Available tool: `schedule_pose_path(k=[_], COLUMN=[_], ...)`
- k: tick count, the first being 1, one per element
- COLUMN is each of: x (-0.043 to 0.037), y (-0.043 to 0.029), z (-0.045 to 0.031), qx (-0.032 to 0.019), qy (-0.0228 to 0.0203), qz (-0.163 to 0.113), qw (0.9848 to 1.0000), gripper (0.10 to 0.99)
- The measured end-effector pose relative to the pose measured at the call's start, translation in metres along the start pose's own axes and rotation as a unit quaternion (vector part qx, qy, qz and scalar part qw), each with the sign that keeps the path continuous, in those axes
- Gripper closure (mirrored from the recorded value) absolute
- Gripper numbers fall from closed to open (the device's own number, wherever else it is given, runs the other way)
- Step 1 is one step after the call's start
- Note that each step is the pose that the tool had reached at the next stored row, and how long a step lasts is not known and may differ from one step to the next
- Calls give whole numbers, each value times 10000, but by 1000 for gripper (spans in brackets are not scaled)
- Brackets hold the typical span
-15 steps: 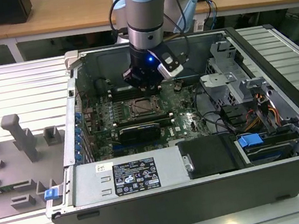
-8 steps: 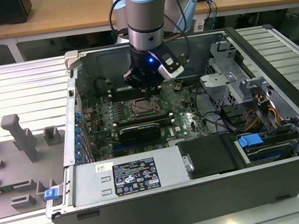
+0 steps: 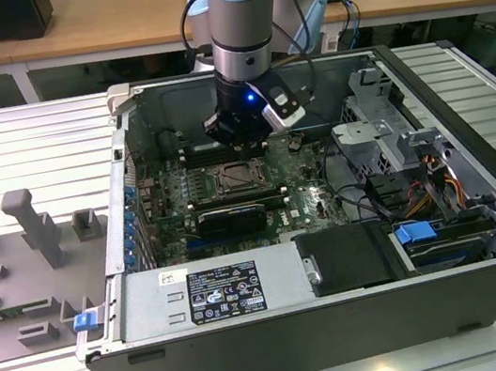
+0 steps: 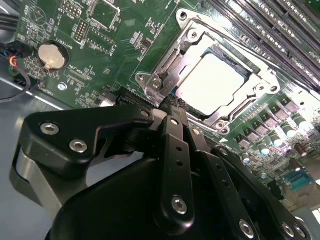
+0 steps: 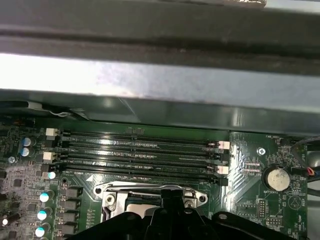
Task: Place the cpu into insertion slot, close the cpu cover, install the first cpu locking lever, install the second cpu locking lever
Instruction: 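Install the second cpu locking lever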
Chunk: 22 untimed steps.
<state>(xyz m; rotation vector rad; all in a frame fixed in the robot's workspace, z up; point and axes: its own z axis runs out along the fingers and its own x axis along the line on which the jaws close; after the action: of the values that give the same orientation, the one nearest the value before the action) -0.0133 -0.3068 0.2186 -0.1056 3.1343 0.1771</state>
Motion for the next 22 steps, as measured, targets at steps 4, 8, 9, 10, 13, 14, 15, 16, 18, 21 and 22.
schedule_pose_path(k=[4,8,9,10,13,14,15,16,18,21,22], x=[0,0,-1,0,3,3,4,4,4,4,4], y=[8,12,11,2,-34,-45,-50,-53,-55,-54,-52], z=[-71,-102,-101,-104,-107,-108,-109,-109,-109,-118,-131], qx=[0,-1,-2,0,0,-1,-1,-1,0,3,6], qy=[0,0,-1,0,0,0,0,0,0,1,1], qz=[0,0,-1,-1,0,0,0,1,0,0,-1], qw=[10000,10000,10000,10000,10000,10000,10000,10000,10000,10000,10000], gripper=[980,980,980,980,980,980,980,980,980,980,980])
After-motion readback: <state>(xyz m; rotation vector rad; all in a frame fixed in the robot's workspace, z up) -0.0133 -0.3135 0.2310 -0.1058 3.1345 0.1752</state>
